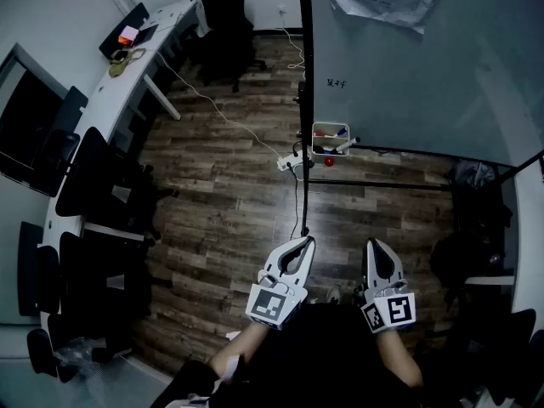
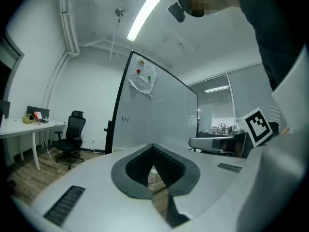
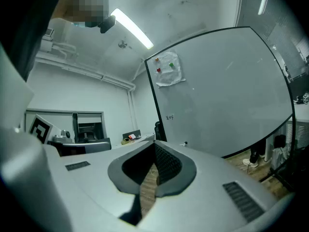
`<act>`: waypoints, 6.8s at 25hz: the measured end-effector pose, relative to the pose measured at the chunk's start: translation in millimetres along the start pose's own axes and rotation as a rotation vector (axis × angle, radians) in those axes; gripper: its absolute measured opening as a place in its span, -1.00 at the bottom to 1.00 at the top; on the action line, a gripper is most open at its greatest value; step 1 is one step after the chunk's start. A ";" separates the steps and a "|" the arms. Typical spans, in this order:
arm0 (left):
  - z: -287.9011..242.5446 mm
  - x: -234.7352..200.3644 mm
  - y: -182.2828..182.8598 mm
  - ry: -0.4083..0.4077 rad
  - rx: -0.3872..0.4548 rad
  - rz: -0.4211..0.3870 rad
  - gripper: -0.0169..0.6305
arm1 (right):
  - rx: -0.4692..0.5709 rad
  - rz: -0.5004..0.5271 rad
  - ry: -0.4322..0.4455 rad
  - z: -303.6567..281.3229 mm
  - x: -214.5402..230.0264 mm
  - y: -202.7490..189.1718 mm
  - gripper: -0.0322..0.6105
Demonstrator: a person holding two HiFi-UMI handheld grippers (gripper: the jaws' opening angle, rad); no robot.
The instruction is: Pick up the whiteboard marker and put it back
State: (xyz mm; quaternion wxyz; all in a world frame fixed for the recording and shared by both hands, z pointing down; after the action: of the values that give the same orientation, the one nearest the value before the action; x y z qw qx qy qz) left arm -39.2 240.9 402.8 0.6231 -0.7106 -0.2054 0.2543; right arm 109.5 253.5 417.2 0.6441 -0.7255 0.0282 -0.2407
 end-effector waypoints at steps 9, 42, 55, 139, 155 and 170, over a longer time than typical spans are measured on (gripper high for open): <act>1.2 -4.9 -6.1 -0.010 -0.020 -0.016 -0.92 | -0.009 0.013 0.001 -2.8 -4.2 -0.9 -0.86; 8.9 -77.3 -6.5 -0.122 0.005 0.032 -0.92 | 0.008 0.006 -0.143 -45.6 -44.4 -9.9 -0.86; -47.2 -81.4 -6.6 -0.098 -0.020 0.013 -0.92 | 0.009 -0.020 -0.118 -87.0 0.1 -0.5 -0.86; -239.8 -143.5 -15.9 -0.074 -0.102 -0.007 -0.92 | -0.320 -0.154 -0.092 -260.2 136.7 -55.0 -0.48; -239.8 -156.2 -17.9 -0.058 -0.113 0.011 -0.92 | -0.352 -0.201 -0.115 -275.2 140.9 -67.1 -0.47; -239.5 -161.6 -22.0 -0.063 -0.126 -0.003 -0.92 | -0.354 -0.203 -0.145 -277.5 141.8 -69.8 -0.65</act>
State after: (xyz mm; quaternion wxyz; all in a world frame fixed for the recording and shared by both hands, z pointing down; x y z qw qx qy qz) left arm -17.9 -41.5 464.1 0.5708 -0.7398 -0.2412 0.2621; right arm 108.8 -40.1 542.9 0.4792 -0.8419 -0.0497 -0.2430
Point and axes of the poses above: the fingertips, and each gripper's own axes: z backward along the fingers, x to its right, y out of its top, the point moved 2 cm from there along z, backward along the fingers, and after that the axes turned 2 degrees about -z, right-handed, at the moved point
